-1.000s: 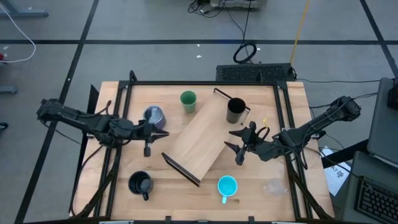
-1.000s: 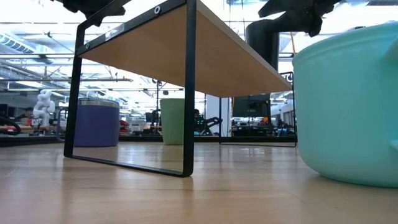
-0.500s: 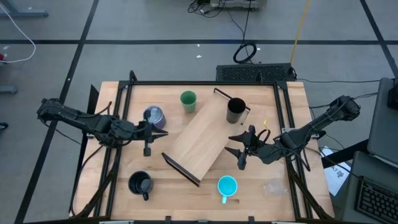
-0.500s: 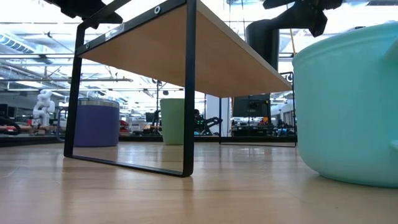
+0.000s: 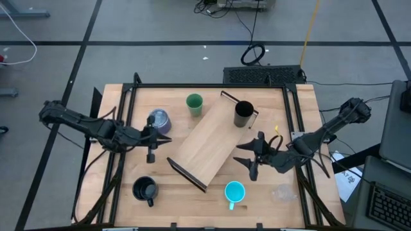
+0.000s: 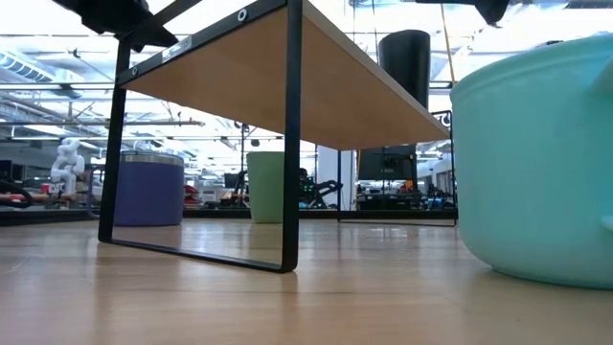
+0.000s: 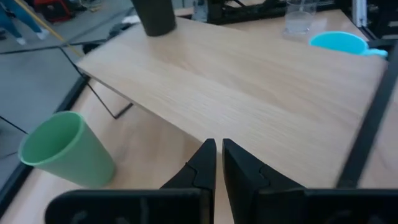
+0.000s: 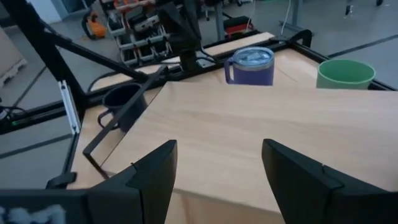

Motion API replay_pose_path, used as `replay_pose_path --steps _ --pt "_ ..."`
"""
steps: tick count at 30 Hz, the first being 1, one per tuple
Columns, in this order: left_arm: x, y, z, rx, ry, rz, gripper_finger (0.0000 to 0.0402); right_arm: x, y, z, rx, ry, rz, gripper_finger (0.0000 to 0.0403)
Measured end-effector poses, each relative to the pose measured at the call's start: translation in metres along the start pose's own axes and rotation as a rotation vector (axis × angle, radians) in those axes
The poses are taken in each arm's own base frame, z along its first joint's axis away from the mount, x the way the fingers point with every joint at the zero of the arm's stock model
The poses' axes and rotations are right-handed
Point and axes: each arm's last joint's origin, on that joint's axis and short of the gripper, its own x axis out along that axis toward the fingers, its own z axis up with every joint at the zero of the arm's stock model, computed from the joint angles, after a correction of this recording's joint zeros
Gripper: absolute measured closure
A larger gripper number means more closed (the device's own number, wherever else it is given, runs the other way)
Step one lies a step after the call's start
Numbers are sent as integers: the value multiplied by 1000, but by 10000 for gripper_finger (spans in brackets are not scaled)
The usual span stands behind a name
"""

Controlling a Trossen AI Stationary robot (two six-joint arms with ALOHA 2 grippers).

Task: Stack small to large cups/mugs on shelf
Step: Put the light blue mug on the shelf

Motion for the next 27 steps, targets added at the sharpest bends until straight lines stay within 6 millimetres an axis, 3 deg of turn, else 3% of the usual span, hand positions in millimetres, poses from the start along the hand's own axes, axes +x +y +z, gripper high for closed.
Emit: replay_pose_path --steps 11,20,27 --pt "-5 -11 -2 38 2 -9 371 2 18 18 -27 166 33 177" --pt "2 -13 -16 29 19 6 371 6 46 50 -4 388 29 177" --pt "2 -13 -16 44 17 16 371 11 64 64 36 479 43 177"
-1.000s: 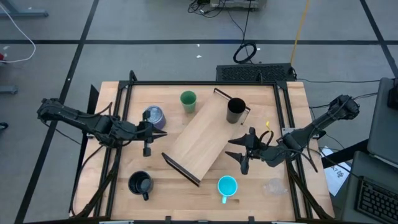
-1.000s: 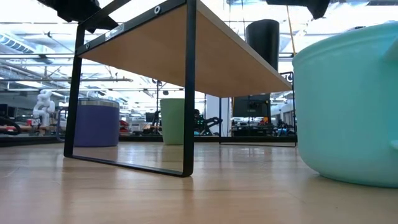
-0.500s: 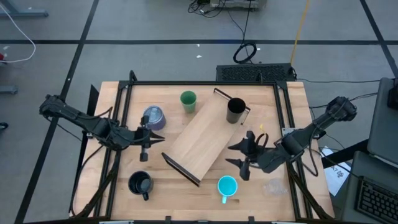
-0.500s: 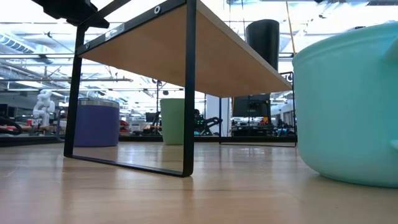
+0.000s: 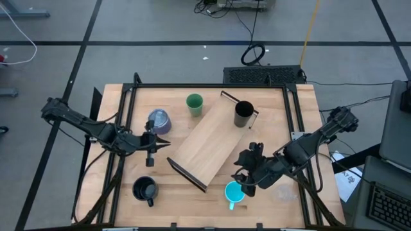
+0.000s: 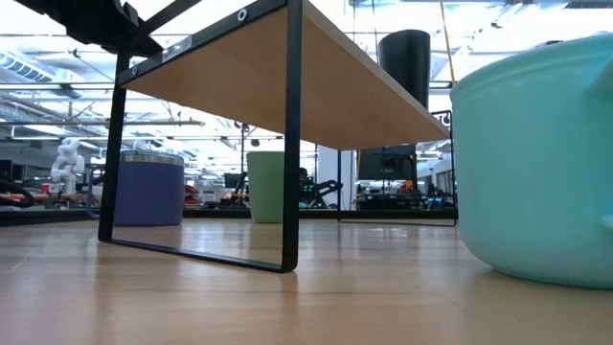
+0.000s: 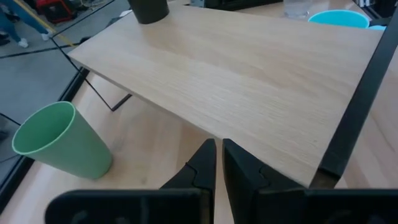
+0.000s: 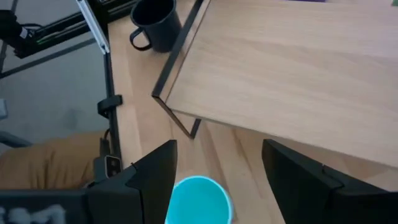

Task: Stack small to large cups/mugs on shelf
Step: Put the light blue mug on the shelf

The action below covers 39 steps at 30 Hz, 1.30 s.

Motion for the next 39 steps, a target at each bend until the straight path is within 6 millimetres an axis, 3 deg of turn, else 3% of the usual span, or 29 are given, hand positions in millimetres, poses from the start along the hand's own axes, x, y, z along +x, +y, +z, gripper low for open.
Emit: replay_pose_path --steps 7,20,27,39 --pt "0 0 0 4 0 -3 371 -2 7 11 37 5 23 177" --pt "-2 -5 4 7 -39 -37 371 1 -18 5 305 335 -21 177" --pt "-2 -5 4 52 -43 -35 371 4 -20 6 313 346 -27 177" --pt "-2 -5 5 63 -53 -34 370 54 12 -20 240 595 54 177"
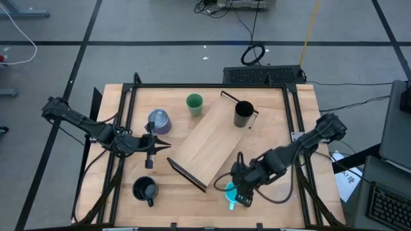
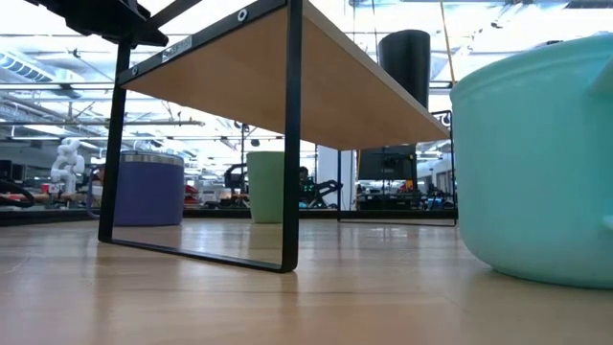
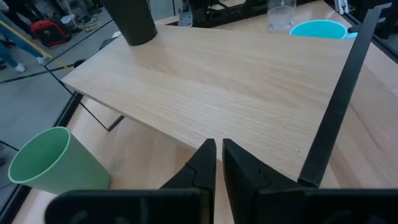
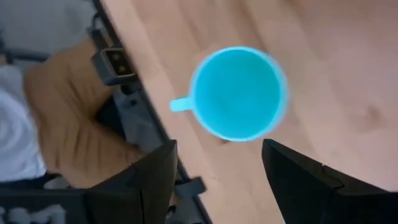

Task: Stack small to large cups/mugs on shelf
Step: Put the light blue mug on the shelf

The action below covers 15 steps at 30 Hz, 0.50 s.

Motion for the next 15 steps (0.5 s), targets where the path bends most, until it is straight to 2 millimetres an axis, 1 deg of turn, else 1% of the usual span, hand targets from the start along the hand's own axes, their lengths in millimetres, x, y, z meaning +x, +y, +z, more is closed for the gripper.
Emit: replay_pose_path --steps 3,6,10,15 --pt "0 0 0 5 0 0 371 9 8 0 -53 -3 36 177" --pt "0 0 0 7 0 0 371 17 13 -2 -143 -5 47 177" --pt "0 0 0 7 0 0 371 28 16 -5 -243 16 21 177" --pt "0 0 0 7 0 0 371 33 16 -5 -286 21 11 177"
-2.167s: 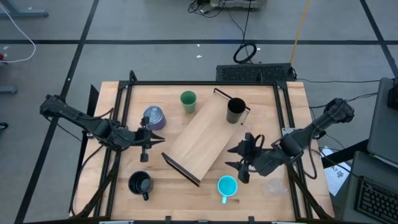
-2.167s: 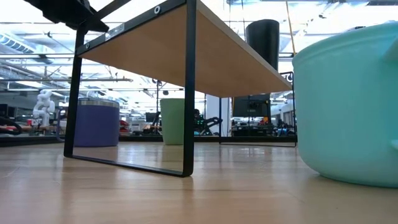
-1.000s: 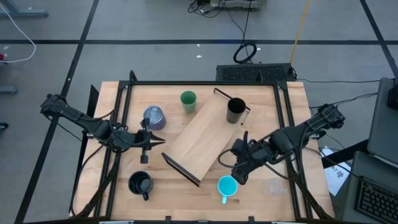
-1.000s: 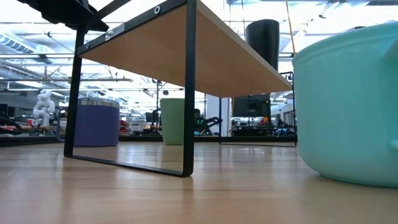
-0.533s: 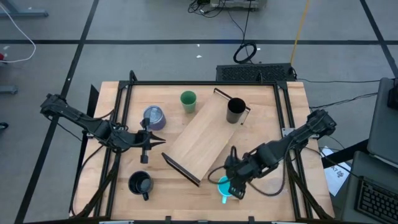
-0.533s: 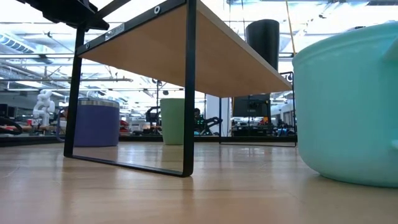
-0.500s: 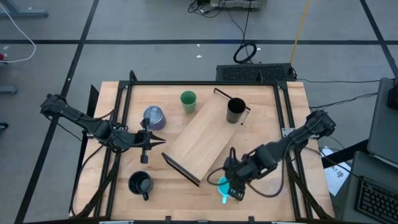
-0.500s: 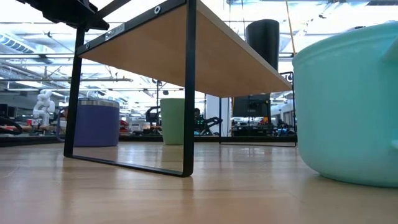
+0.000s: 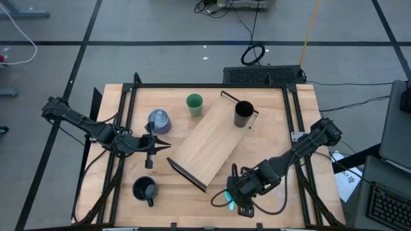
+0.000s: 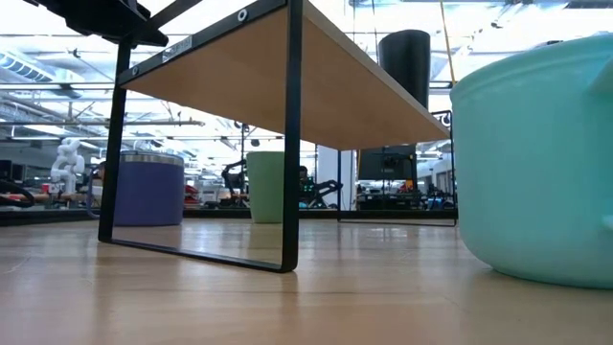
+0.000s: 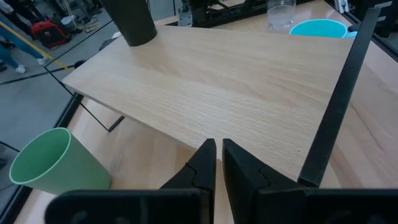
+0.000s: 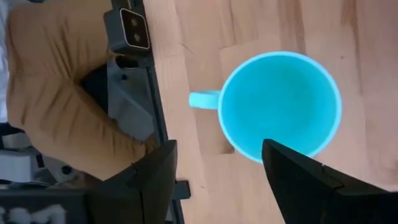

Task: Stack small to large cups/mugs on shelf
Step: Put the light blue mug on the shelf

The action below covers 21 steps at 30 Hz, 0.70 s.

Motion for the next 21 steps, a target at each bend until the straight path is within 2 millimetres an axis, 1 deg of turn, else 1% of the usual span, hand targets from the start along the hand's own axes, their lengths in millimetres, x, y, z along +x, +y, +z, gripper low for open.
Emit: replay_pose_path --steps 5,10,15,18,21 --pt "0 0 0 0 0 0 371 0 1 -2 -12 4 -5 180" --pt "0 0 0 0 0 0 371 0 3 -6 -21 17 -10 206" --pt "0 0 0 1 0 0 371 0 5 -5 -22 7 4 237" --pt "0 0 0 7 0 1 371 1 5 -5 -29 3 9 246" --pt "0 0 0 7 1 10 371 0 5 -5 -31 5 9 247"
